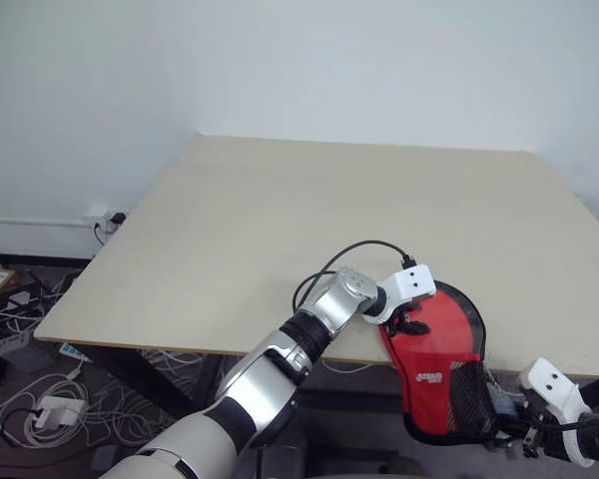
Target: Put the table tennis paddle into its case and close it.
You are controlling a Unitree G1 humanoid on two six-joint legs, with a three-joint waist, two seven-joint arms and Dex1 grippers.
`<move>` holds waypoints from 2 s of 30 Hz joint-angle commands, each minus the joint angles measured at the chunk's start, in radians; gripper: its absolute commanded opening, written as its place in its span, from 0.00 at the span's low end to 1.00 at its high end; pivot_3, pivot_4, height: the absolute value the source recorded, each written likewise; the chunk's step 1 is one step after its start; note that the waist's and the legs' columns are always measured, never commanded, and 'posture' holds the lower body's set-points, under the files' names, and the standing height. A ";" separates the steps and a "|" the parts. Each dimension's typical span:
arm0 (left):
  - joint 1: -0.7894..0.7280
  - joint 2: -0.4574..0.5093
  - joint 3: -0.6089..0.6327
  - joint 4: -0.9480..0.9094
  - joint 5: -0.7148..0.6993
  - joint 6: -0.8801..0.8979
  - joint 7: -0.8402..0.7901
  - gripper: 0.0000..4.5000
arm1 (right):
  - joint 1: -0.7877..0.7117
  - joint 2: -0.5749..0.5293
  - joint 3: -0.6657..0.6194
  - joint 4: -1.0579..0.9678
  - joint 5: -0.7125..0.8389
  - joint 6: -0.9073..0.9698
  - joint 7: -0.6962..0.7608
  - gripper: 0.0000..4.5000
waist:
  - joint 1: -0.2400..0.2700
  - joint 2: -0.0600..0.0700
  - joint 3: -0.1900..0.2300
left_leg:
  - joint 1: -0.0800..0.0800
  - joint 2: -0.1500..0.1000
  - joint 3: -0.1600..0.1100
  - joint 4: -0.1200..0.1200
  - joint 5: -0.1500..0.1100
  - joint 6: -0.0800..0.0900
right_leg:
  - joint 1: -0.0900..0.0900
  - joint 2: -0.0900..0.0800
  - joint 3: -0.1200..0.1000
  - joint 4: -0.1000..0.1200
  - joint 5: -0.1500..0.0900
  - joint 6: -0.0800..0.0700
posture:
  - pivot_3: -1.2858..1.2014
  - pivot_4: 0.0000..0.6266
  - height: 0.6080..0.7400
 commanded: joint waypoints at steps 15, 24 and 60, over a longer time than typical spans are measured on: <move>0.033 -0.036 -0.039 0.028 0.027 0.027 0.002 0.56 | 0.226 -0.197 -0.069 0.072 -0.225 -0.365 0.201 0.12 | 0.003 -0.001 0.000 | 0.000 -0.001 0.000 0.000 0.000 0.000 | 0.001 0.000 0.000 0.000 -0.002 0.003 | 0.52 0.00 0.81; 0.027 -0.046 -0.035 0.035 0.021 0.027 0.009 0.56 | 0.317 -0.188 -0.011 -0.077 -0.283 -0.407 0.253 0.12 | 0.006 -0.002 0.001 | 0.000 -0.001 0.000 0.001 0.000 0.000 | 0.001 0.000 0.000 0.000 -0.002 0.003 | 0.52 0.00 0.81; -0.062 0.091 0.149 0.104 -0.049 -0.039 -0.052 0.56 | 0.203 -0.067 -0.249 -0.002 -0.260 -0.258 0.232 0.72 | -0.003 -0.003 0.001 | 0.000 0.000 0.000 0.001 -0.001 -0.001 | 0.000 0.000 0.000 0.000 -0.002 0.004 | 0.52 0.00 0.81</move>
